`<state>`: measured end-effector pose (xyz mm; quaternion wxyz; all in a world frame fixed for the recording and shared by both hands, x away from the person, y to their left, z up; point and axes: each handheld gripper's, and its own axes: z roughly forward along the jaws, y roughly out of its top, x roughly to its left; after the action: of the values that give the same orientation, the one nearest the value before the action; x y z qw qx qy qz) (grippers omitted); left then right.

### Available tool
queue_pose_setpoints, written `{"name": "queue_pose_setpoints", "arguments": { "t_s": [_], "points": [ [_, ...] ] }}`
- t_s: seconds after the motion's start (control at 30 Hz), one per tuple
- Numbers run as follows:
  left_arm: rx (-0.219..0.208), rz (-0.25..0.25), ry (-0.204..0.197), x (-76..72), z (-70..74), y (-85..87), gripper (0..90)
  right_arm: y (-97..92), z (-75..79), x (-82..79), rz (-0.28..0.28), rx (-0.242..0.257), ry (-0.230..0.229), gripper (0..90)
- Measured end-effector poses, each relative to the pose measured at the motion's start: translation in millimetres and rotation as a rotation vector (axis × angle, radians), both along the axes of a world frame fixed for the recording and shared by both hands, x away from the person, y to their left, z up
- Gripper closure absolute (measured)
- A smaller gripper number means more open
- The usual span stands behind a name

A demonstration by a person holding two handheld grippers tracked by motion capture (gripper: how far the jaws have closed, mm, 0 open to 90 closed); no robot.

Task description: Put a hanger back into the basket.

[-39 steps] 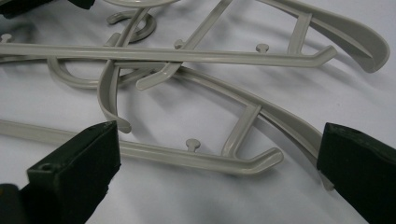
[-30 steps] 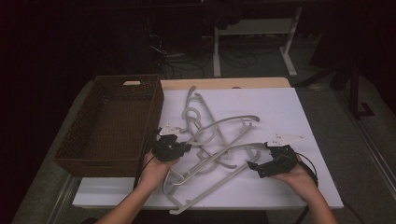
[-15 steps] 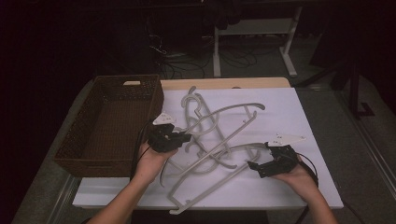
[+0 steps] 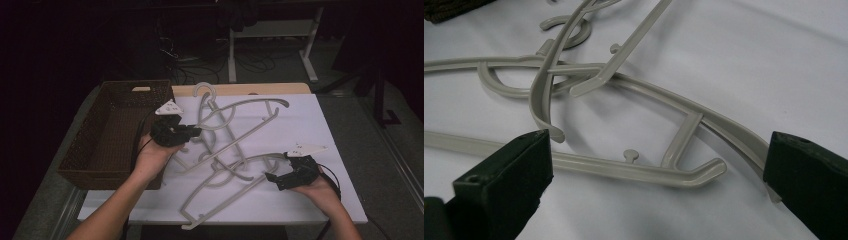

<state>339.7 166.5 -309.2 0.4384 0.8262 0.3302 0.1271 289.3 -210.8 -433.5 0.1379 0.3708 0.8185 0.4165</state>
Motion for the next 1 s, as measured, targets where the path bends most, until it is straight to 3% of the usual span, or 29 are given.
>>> {"name": "queue_pose_setpoints", "arguments": {
  "t_s": [0.23,0.5,1.0],
  "points": [
    [0.031,0.002,-0.041,14.0,24.3,22.7,81.8,0.2,-0.1,0.1,0.001,-0.002,0.001,0.0],
    [0.083,0.050,-0.087,26.1,44.7,54.8,81.9,-0.1,-0.2,0.7,-0.002,0.001,0.004,0.0],
    [0.144,0.166,-0.110,35.5,58.1,136.9,81.9,-1.0,-0.5,1.7,-0.009,0.005,0.005,0.0]
  ]
}}
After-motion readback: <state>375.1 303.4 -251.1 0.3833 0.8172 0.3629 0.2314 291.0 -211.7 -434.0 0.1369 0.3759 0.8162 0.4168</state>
